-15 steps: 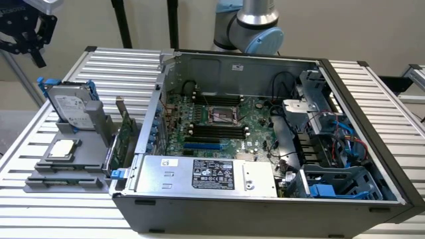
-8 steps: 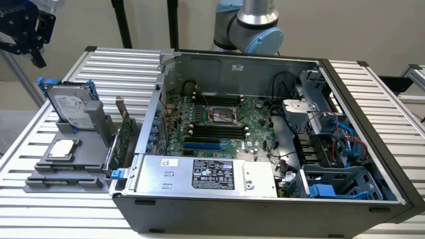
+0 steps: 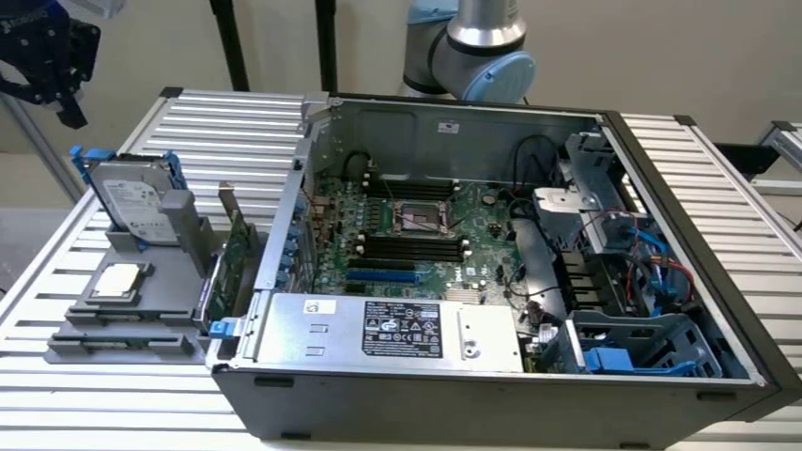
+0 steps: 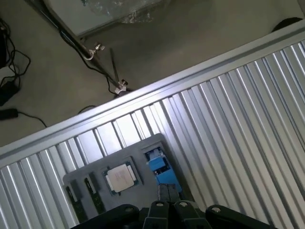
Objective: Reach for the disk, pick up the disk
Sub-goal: 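Pick up the disk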
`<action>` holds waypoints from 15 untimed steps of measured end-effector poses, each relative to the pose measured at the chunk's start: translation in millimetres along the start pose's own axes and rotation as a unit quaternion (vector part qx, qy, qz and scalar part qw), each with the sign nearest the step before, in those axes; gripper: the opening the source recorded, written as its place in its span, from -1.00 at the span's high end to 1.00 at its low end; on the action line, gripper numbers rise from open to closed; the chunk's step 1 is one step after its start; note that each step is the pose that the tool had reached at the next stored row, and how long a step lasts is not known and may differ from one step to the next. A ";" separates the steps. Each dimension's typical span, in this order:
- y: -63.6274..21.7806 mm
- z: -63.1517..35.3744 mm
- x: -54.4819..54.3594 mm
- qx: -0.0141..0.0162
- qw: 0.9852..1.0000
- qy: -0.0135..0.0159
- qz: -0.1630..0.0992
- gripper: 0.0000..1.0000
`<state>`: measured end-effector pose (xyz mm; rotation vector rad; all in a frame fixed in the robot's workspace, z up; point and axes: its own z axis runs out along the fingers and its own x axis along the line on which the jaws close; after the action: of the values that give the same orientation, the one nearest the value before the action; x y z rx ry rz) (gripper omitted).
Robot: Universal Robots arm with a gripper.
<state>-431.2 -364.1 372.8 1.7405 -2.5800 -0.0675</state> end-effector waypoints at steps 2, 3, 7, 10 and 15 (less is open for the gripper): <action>0.0 0.0 0.0 0.000 1.000 0.001 -0.014 0.79; 0.0 0.0 0.0 0.000 1.000 0.001 -0.021 0.79; -0.2 0.1 -0.1 0.000 0.999 0.002 -0.048 0.79; -1.1 0.0 -0.5 0.000 0.998 0.003 -0.062 0.79; -3.1 0.2 -1.3 0.000 0.997 0.004 -0.080 0.79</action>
<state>-427.8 -364.1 372.4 1.9389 -2.4314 -0.0628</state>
